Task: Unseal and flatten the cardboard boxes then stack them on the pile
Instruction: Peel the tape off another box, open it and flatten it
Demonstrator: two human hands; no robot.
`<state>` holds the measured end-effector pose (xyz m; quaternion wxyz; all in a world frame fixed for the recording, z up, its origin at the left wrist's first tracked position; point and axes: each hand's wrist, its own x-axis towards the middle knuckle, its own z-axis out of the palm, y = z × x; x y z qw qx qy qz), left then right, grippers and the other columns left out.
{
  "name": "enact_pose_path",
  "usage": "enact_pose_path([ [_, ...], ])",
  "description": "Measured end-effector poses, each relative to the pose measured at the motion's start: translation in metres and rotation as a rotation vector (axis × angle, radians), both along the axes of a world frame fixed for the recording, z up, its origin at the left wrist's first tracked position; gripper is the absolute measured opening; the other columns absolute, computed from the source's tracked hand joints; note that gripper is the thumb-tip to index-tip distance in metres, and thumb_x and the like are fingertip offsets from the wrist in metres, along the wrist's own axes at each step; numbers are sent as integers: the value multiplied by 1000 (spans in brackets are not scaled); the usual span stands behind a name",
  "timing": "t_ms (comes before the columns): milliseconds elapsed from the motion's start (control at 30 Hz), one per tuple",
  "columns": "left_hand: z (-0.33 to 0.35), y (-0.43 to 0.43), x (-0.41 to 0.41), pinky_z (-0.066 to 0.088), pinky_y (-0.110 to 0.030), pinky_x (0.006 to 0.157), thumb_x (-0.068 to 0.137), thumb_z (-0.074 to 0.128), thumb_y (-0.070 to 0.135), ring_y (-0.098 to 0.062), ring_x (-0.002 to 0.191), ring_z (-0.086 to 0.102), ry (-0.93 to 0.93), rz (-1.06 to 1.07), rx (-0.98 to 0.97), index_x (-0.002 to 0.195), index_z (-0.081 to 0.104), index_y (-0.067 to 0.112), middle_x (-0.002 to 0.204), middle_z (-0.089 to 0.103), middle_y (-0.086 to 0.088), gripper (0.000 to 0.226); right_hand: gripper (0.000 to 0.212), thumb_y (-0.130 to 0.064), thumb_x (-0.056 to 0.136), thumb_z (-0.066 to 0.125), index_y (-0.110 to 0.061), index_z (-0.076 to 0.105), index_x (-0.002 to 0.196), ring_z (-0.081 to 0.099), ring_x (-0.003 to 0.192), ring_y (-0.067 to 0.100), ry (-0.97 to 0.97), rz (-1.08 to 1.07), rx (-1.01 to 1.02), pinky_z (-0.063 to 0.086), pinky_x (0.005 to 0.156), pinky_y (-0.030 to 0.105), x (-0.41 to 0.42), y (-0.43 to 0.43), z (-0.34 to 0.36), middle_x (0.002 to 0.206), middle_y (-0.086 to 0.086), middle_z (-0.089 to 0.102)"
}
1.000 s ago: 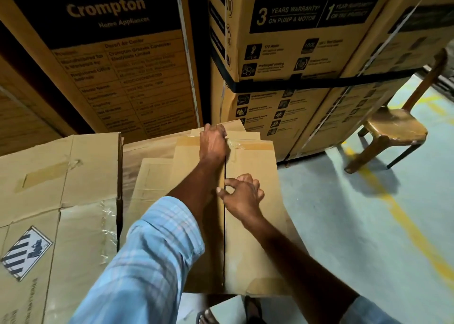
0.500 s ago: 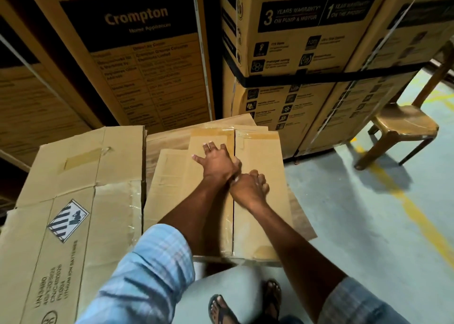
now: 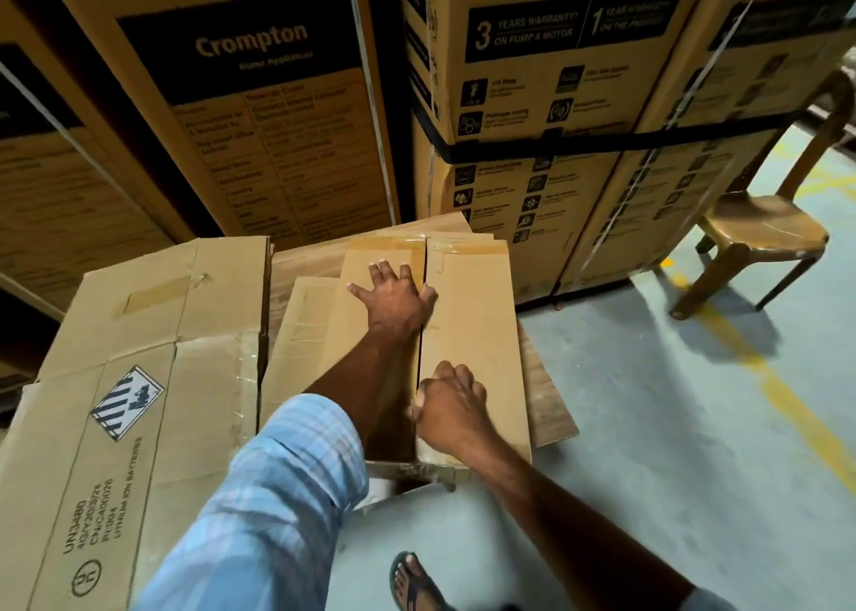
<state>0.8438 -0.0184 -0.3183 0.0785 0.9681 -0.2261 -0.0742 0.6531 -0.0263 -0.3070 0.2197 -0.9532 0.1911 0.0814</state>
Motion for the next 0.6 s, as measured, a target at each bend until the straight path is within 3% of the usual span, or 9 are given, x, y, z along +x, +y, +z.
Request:
enact_pose_path([
  [167, -1, 6, 5, 6, -73, 116, 100, 34, 61, -37, 156, 7, 33, -26, -30, 158, 29, 19, 168, 14, -19, 71, 21, -23, 90, 59, -22, 70, 108, 40, 120, 25, -83, 26, 22, 34, 98, 44, -10, -2, -5, 122, 0, 47],
  [333, 2, 40, -9, 0, -66, 121, 96, 37, 70, -31, 158, 0, 97, -154, -11, 161, 23, 24, 170, 5, -15, 80, 27, -27, 98, 55, -17, 64, 121, 43, 119, 26, -153, 140, -150, 36, 97, 45, -14, 0, -5, 126, 4, 51],
  [433, 3, 65, -29, -7, -63, 122, 94, 32, 76, -26, 157, -10, 117, -230, -24, 163, 16, 30, 171, -5, -11, 84, 30, -32, 99, 57, -16, 65, 123, 51, 114, 26, -212, 102, -150, 43, 96, 44, -13, -3, -3, 121, 6, 57],
  [600, -12, 95, -68, -11, -65, 120, 91, 13, 84, -21, 156, -16, 17, -204, -17, 162, 8, 40, 170, -12, -5, 83, 24, -33, 95, 68, -13, 76, 106, 61, 92, 24, -290, -15, -101, 53, 84, 38, -28, 20, -1, 100, 9, 68],
])
